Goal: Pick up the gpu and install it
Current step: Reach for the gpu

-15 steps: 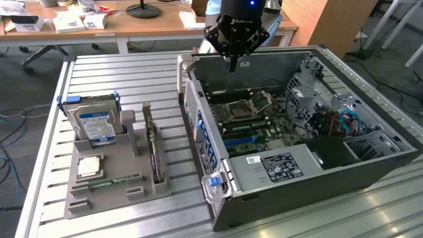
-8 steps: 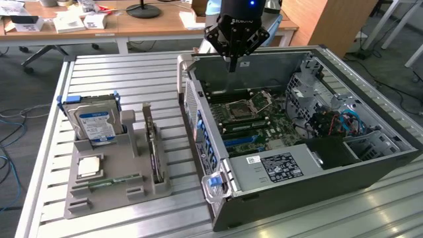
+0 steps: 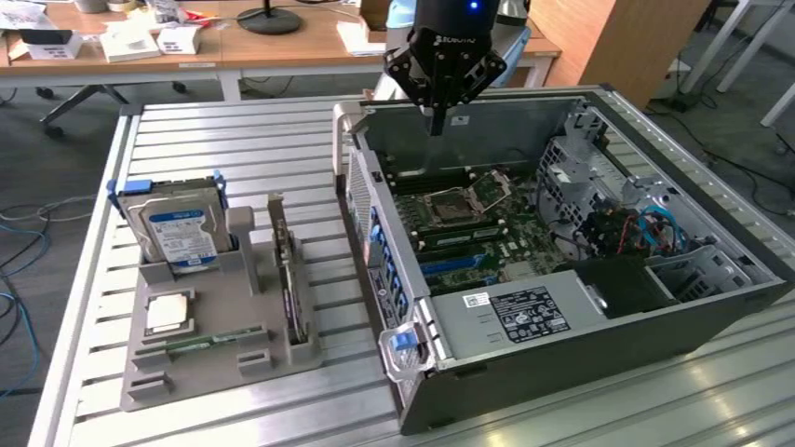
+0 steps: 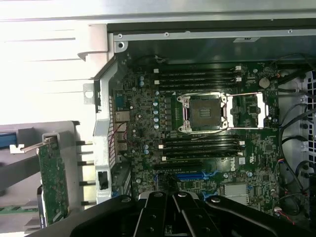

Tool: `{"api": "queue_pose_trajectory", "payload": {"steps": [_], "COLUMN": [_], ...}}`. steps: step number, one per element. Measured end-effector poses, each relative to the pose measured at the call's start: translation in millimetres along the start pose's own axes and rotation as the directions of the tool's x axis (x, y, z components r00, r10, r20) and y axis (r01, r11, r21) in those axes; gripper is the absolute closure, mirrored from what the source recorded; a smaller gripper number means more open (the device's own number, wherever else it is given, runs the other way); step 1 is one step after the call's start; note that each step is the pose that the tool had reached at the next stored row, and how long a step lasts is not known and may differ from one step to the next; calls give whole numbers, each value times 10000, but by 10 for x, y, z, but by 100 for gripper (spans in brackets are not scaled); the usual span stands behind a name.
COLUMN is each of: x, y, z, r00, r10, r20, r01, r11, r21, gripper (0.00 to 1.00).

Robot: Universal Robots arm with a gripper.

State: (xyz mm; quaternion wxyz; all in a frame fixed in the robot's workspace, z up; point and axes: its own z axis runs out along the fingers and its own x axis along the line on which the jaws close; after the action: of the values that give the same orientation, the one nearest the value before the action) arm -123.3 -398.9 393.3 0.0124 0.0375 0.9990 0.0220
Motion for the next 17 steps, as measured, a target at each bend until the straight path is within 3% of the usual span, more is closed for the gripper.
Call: {"api": "queue_pose_trajectory", "payload": {"steps": [8,17], "x": [227,622], "y": [-17,-35], "z": [-2,-3], "r00": [10000,10000], "r10": [-1,12], "r20": [1,1], "r01": [1,-12], "r11": [10000,10000], "r21": [-2,-1], "gripper": [89,89]}}
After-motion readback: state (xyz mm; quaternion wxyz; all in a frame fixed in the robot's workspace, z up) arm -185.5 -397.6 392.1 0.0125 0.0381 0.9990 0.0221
